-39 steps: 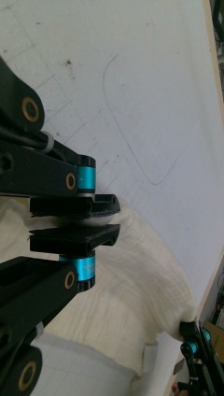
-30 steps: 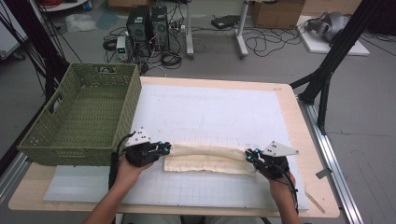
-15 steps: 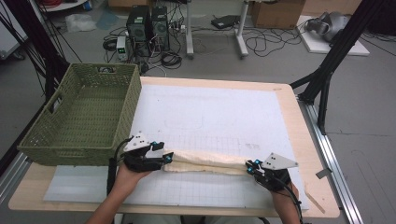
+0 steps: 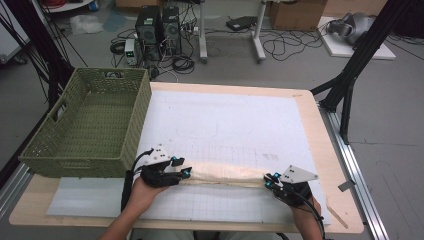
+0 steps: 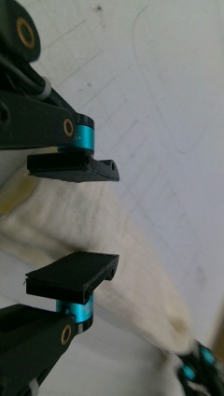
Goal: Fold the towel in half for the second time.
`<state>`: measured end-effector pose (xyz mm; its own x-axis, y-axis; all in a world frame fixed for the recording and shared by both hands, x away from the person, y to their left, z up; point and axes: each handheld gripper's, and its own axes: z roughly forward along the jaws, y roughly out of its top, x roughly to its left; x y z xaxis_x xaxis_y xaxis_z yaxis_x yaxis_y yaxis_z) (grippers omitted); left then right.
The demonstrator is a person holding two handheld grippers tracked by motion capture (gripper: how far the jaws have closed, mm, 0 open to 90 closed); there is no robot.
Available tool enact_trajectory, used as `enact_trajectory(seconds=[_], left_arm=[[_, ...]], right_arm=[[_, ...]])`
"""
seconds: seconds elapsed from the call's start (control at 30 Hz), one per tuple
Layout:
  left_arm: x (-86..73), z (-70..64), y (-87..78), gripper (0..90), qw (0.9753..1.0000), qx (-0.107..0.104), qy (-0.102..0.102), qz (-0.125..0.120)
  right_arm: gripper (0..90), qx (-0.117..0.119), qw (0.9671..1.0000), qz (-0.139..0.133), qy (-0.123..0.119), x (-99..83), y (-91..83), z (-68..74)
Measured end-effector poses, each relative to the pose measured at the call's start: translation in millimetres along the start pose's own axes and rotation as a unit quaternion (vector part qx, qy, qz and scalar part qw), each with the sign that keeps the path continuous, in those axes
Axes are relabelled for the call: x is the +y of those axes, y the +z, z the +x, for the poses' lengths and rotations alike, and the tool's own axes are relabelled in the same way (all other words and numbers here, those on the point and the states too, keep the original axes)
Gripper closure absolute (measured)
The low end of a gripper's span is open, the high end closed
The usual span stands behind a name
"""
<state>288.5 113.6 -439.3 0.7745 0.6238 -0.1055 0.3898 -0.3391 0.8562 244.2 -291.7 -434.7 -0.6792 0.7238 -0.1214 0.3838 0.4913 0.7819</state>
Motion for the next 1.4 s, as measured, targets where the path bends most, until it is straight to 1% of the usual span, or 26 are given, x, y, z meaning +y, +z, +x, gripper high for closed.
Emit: enact_trajectory(seconds=[0.03, 0.07, 0.1, 0.17, 0.2, 0.23, 0.27, 0.3, 0.33, 0.4, 0.47, 0.5, 0.53, 0.57, 0.67, 0.73, 0.77, 0.8, 0.93, 1.0, 1.07, 1.1, 1.13, 1.2, 1.3, 1.4], left_arm=[[-2.2, 0.1, 2.7, 53.9, 1.0000, 0.001, 0.001, 0.008], [-3.5, 0.7, 4.1, 53.8, 0.9999, 0.002, 0.002, 0.015], [-4.2, 0.8, 4.9, 53.8, 0.9998, 0.004, 0.002, 0.018], [-4.1, 0.9, 5.3, 53.6, 0.9998, 0.007, 0.002, 0.017], [-4.1, 0.9, 5.2, 53.4, 0.9998, 0.009, 0.002, 0.016], [-4.2, 0.9, 5.6, 53.4, 0.9998, 0.008, 0.002, 0.017], [-4.3, 0.7, 5.9, 53.4, 0.9998, 0.010, 0.003, 0.019], [-4.5, 0.6, 6.4, 53.4, 0.9997, 0.010, 0.005, 0.020], [-4.7, 0.4, 6.9, 53.4, 0.9997, 0.010, 0.007, 0.022], [-5.3, -0.4, 8.1, 53.3, 0.9997, 0.008, 0.006, 0.021], [-5.5, -0.4, 8.9, 53.1, 0.9997, 0.008, 0.005, 0.021], [-5.5, -0.4, 9.0, 53.0, 0.9997, 0.008, 0.006, 0.022], [-5.5, -0.3, 9.1, 53.0, 0.9997, 0.008, 0.006, 0.021], [-5.6, -0.2, 9.1, 53.0, 0.9997, 0.008, 0.006, 0.020], [-5.9, 0.3, 8.7, 53.3, 0.9997, 0.007, 0.006, 0.021], [-6.0, 0.5, 8.6, 54.2, 0.9997, 0.006, 0.006, 0.021], [-6.0, 0.7, 8.4, 54.9, 0.9997, 0.007, 0.009, 0.022], [-6.0, 0.5, 8.6, 55.7, 0.9997, 0.008, 0.009, 0.022], [-5.9, 0.9, 8.4, 56.7, 0.9994, 0.013, 0.011, 0.029], [-5.6, 1.1, 7.9, 57.3, 0.9994, 0.015, 0.008, 0.031], [-4.8, 0.6, 7.8, 57.6, 0.9992, 0.018, 0.007, 0.034], [-4.8, 0.3, 8.1, 58.0, 0.9991, 0.020, 0.009, 0.037], [-5.2, -0.1, 9.0, 58.6, 0.9989, 0.022, 0.012, 0.040], [-5.8, -1.1, 9.9, 59.0, 0.9986, 0.025, 0.019, 0.042], [-5.5, -0.7, 9.4, 58.9, 0.9987, 0.024, 0.016, 0.043], [-4.4, 0.7, 6.9, 57.4, 0.9990, 0.022, 0.005, 0.038]], right_arm=[[79.4, -0.002, 1.0000, 0.000, 0.001, -0.2, -1.1, -0.8], [76.5, -0.003, 1.0000, 0.000, 0.005, -0.4, -2.6, -1.7], [69.1, -0.009, 0.9999, -0.004, 0.012, -0.5, -4.7, -2.7], [58.3, -0.017, 0.9988, -0.017, 0.044, 0.4, -10.2, -6.8], [51.1, -0.023, 0.9975, -0.033, 0.058, 1.8, -13.8, -8.8], [46.2, -0.033, 0.9954, -0.051, 0.074, 4.2, -17.8, -9.7], [45.5, -0.037, 0.9934, -0.069, 0.084, 7.7, -21.4, -10.0], [43.5, -0.040, 0.9919, -0.081, 0.089, 12.4, -24.3, -8.8], [42.0, -0.043, 0.9908, -0.095, 0.086, 17.5, -25.1, -7.2], [41.8, -0.047, 0.9899, -0.108, 0.079, 28.3, -23.3, -0.3], [43.2, -0.047, 0.9910, -0.106, 0.067, 37.9, -14.9, 7.7], [44.7, -0.041, 0.9921, -0.101, 0.062, 41.4, -8.4, 11.4], [46.3, -0.034, 0.9935, -0.092, 0.058, 44.0, -1.2, 16.0], [48.2, -0.030, 0.9951, -0.082, 0.048, 45.2, 7.2, 19.8], [49.4, -0.013, 0.9980, -0.049, 0.037, 41.0, 29.5, 27.4], [50.3, -0.009, 0.9990, -0.031, 0.031, 34.2, 37.7, 29.7], [50.6, -0.012, 0.9993, -0.020, 0.027, 30.8, 39.6, 29.8], [50.9, -0.016, 0.9995, -0.013, 0.023, 27.5, 40.4, 28.9], [51.4, -0.029, 0.9991, -0.003, 0.032, 19.2, 35.8, 19.9], [51.7, -0.039, 0.9987, 0.007, 0.032, 14.7, 33.5, 14.8], [51.7, -0.038, 0.9982, 0.009, 0.046, 8.7, 31.7, 9.8], [51.7, -0.037, 0.9981, 0.006, 0.049, 6.6, 31.1, 8.3], [51.7, -0.038, 0.9980, 0.007, 0.051, 6.1, 31.1, 7.8], [51.7, -0.043, 0.9981, 0.008, 0.045, 6.6, 32.1, 9.3], [50.9, -0.034, 0.9976, 0.010, 0.059, 6.2, 31.7, 7.0], [47.3, -0.031, 0.9976, 0.004, 0.062, 7.5, 28.6, 7.0]])
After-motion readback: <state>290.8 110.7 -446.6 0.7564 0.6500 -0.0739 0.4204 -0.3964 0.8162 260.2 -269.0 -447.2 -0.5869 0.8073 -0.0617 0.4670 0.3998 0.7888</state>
